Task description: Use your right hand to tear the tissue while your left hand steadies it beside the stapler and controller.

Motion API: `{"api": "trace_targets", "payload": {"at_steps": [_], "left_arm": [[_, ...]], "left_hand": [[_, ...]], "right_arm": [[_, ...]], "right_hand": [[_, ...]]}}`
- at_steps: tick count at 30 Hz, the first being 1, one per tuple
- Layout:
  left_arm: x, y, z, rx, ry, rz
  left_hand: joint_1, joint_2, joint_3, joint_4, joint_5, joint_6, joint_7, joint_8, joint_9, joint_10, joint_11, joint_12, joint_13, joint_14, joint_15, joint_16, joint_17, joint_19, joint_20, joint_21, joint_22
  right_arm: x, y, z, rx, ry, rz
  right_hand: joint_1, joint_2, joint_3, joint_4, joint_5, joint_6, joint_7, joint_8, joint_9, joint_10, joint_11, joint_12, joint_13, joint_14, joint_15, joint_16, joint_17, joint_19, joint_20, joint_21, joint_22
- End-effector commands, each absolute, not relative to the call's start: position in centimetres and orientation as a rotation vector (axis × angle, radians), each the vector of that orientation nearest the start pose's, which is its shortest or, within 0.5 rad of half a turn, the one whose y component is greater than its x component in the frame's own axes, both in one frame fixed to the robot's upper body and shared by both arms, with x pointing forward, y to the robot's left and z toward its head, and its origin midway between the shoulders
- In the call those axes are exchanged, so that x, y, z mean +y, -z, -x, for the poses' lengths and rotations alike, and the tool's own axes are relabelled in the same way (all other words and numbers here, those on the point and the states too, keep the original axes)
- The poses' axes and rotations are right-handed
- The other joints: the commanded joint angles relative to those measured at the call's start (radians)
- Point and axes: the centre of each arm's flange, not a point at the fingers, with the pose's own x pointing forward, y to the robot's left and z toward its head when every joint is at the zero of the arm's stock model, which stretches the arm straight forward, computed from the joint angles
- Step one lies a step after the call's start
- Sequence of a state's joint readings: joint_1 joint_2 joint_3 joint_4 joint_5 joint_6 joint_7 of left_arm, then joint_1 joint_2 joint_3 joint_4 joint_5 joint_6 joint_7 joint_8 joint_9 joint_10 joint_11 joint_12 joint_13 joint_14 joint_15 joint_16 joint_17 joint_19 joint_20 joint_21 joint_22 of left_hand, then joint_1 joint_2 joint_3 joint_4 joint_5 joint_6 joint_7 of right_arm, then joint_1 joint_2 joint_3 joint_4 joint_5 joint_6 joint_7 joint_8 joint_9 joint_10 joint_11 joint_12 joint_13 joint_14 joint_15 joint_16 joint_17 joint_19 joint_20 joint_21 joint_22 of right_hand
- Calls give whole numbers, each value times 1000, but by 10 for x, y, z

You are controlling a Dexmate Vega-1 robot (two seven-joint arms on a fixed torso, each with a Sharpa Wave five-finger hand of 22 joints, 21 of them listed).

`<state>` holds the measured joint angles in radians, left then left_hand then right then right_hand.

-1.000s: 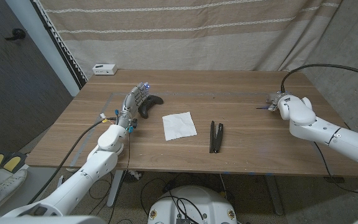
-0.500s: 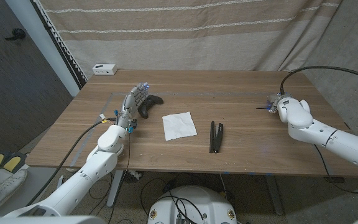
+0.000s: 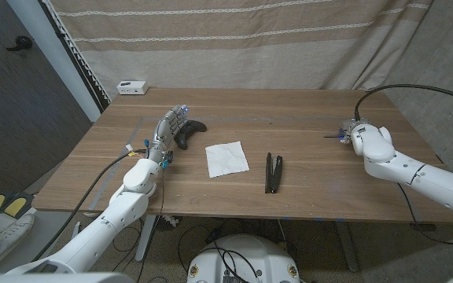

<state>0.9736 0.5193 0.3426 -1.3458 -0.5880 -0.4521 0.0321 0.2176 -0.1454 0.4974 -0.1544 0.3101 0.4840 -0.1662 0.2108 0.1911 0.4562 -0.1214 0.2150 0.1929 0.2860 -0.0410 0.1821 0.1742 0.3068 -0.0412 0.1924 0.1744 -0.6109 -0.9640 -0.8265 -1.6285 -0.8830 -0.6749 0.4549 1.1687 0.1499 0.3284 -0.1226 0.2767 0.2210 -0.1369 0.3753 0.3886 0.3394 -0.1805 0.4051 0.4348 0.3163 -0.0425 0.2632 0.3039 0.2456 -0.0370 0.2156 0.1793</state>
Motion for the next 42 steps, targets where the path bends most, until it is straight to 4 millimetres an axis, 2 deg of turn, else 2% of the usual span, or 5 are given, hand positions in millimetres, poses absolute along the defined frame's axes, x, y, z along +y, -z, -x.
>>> {"api": "trace_targets", "payload": {"at_steps": [1, 8, 19, 30, 42], "left_arm": [[302, 68, -624, -673, 144, 30], [305, 67, -625, -672, 141, 33], [309, 73, -621, -672, 125, 41], [308, 75, -619, -675, 122, 49], [311, 78, -619, -673, 119, 58]], "left_hand": [[11, -1, 3, 3, -2, 9, 1, -3, 3, 6, 1, -3, 4, 0, -127, 5, 4, -7, -18, 6, 5], [10, -1, 3, 3, -2, 9, 1, -4, 3, 5, 2, -3, 4, 0, -128, 5, 5, -8, -18, 6, 5], [8, -1, 2, 4, -2, 9, 2, -4, 3, 5, 1, -3, 4, 0, -127, 5, 5, -8, -18, 6, 6], [6, -1, 1, 6, -3, 12, 3, -4, 3, 6, 1, -3, 4, 0, -126, 5, 5, -8, -17, 6, 6], [4, -1, 0, 7, -3, 14, 4, -4, 3, 7, 2, -2, 4, 0, -125, 5, 5, -8, -17, 6, 6]], "right_arm": [[-380, 10, -637, 196, 299, 1824], [-381, 11, -641, 176, 316, 1805], [-379, 13, -646, 151, 311, 1798], [-379, 6, -643, 102, 293, 1749], [-375, -3, -638, 77, 292, 1714]], "right_hand": [[16, 11, -12, -10, 22, 38, -12, 35, 24, 35, -10, 31, 26, 32, -193, 24, 26, 20, -57, 8, 8], [65, 20, -35, -23, 43, 103, -39, 106, 66, 99, -26, 97, 83, 108, -196, 71, 83, 54, -63, 25, 15], [111, 21, -56, -26, 50, 125, -48, 155, 103, 115, -27, 143, 137, 208, -198, 127, 142, 78, -53, 46, 27], [189, 38, -104, 4, 34, 315, -69, 262, 114, 244, -27, 221, 185, 416, -198, 240, 256, 169, -124, 121, 38], [205, 46, -123, 50, 16, 440, -68, 274, 56, 360, -19, 215, 131, 537, -199, 285, 312, 192, -157, 209, 64]]}}
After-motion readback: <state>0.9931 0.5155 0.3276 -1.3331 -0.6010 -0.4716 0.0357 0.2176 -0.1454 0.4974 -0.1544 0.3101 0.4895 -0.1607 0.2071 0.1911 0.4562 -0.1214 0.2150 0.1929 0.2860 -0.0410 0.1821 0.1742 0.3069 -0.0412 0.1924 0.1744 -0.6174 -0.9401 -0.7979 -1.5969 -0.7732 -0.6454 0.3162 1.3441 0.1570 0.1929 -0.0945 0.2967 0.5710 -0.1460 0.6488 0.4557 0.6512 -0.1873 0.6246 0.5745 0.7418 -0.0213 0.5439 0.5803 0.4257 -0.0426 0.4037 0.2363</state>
